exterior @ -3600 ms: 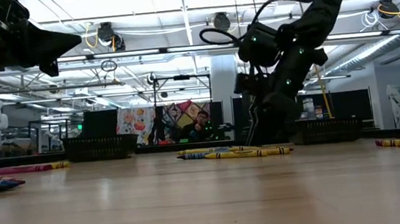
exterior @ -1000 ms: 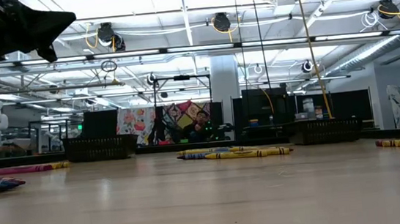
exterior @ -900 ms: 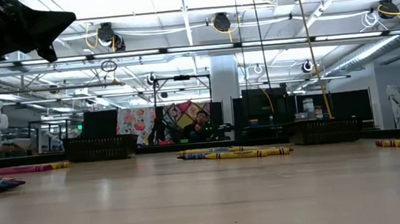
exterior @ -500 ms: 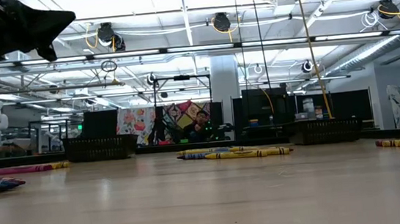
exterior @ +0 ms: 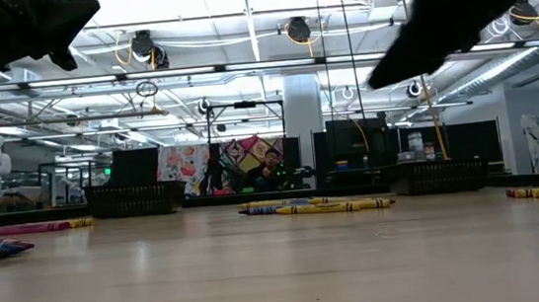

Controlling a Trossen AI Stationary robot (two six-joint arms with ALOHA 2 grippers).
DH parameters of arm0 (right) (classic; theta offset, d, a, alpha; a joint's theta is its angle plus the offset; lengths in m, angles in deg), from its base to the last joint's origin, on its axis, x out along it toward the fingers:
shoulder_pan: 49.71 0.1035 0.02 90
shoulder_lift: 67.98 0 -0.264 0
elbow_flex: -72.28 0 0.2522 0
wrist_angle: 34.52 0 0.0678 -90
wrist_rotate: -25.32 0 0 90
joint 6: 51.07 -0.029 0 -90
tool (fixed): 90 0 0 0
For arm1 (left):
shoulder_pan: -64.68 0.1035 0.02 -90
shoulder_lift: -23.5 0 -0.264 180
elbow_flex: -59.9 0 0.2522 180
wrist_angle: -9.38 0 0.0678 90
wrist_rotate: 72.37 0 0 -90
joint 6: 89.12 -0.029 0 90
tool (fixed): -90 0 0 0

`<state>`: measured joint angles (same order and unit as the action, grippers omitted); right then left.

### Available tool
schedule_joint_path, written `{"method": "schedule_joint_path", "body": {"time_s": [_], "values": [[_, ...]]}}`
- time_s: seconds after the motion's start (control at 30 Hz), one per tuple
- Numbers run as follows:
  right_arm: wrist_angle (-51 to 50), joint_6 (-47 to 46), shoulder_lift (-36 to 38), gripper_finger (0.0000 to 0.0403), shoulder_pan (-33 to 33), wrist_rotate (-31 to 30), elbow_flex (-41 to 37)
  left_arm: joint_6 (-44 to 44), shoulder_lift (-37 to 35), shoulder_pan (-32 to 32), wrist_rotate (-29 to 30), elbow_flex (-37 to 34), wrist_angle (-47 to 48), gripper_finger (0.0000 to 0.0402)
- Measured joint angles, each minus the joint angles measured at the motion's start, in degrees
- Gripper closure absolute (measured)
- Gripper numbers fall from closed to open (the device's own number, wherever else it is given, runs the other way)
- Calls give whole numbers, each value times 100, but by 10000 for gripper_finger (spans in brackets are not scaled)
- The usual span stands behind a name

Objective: Sort crayons
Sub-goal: Put the red crayon into the top left black bin

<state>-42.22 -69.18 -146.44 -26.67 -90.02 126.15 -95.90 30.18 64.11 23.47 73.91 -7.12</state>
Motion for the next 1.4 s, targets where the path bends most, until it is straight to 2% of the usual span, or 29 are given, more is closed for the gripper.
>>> {"method": "schedule_joint_path", "body": {"time_s": [0.07, 0.17, 0.43, 0.63, 0.73, 0.87, 0.97, 1.07, 1.17, 1.3, 1.4], "values": [[742, 504, -329, 326, -137, 177, -26, 0, 370, -67, -4, 4, -370, 402], [1016, 765, -477, 326, -255, 300, -26, 3, 1072, -232, 22, 107, -653, 402], [-1032, 667, 671, 326, -278, 299, -32, 41, 2998, -684, 554, 895, -694, 402], [-2212, -115, 1414, 326, -293, 188, -32, 235, 4134, -985, 1033, 1369, -525, 402], [-2140, -219, 1415, 326, -293, -206, -30, 401, 4420, -1145, 1393, 1860, 570, 402], [-1751, -71, 1124, 326, -299, -740, -30, 1287, 4638, -1410, 1619, 3008, 3269, 402], [-1141, 154, 799, 326, -298, -936, -30, 1943, 4882, -1631, 1634, 3799, 4679, 402], [-325, 479, 371, 326, -307, -922, -30, 2292, 5169, -1894, 1500, 4303, 5562, 402], [632, 775, -127, 326, -306, -909, -28, 2744, 5400, -2153, 1057, 4624, 6384, 402], [1727, 1388, -813, 326, -307, -909, -28, 3561, 5583, -2418, 584, 4712, 7217, 402], [2571, 1774, -1246, 326, -336, -902, -28, 3776, 5737, -2548, 328, 4712, 7669, 402]]}}
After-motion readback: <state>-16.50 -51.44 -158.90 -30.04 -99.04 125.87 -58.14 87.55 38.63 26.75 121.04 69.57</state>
